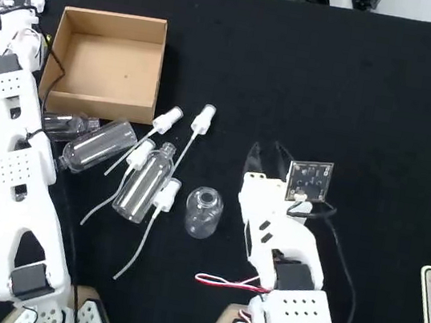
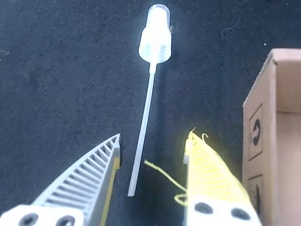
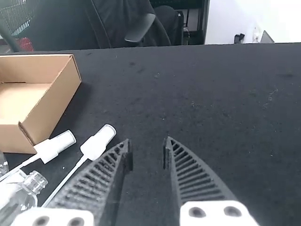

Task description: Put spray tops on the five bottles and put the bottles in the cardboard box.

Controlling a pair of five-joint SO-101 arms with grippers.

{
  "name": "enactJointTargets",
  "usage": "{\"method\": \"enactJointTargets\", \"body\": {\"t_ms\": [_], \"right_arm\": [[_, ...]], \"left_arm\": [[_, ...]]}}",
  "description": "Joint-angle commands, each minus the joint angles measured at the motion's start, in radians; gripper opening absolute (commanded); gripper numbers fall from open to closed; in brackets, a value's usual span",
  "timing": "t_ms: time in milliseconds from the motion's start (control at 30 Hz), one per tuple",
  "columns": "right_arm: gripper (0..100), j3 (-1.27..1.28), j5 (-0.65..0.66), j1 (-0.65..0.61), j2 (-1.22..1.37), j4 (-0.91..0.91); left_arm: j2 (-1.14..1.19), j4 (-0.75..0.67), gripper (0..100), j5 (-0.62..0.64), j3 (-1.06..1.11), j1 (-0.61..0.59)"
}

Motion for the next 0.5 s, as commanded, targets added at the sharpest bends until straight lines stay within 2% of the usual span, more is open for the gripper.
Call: {"method": "enactJointTargets", "body": {"t_ms": [0,200,400,467], "right_arm": [[11.4,-0.008,0.009,-0.011,-0.022,-0.026],[11.4,-0.008,0.009,-0.011,-0.022,-0.026],[11.4,-0.008,0.009,-0.011,-0.022,-0.026],[11.4,-0.008,0.009,-0.011,-0.022,-0.026]], "left_arm": [[-0.084,-0.021,21,-0.002,-0.048,-0.001],[-0.091,-0.023,21,-0.002,-0.05,-0.001],[-0.106,-0.025,9,-0.003,-0.051,-0.001],[-0.118,-0.02,9,-0.003,-0.048,-0.001]]}}
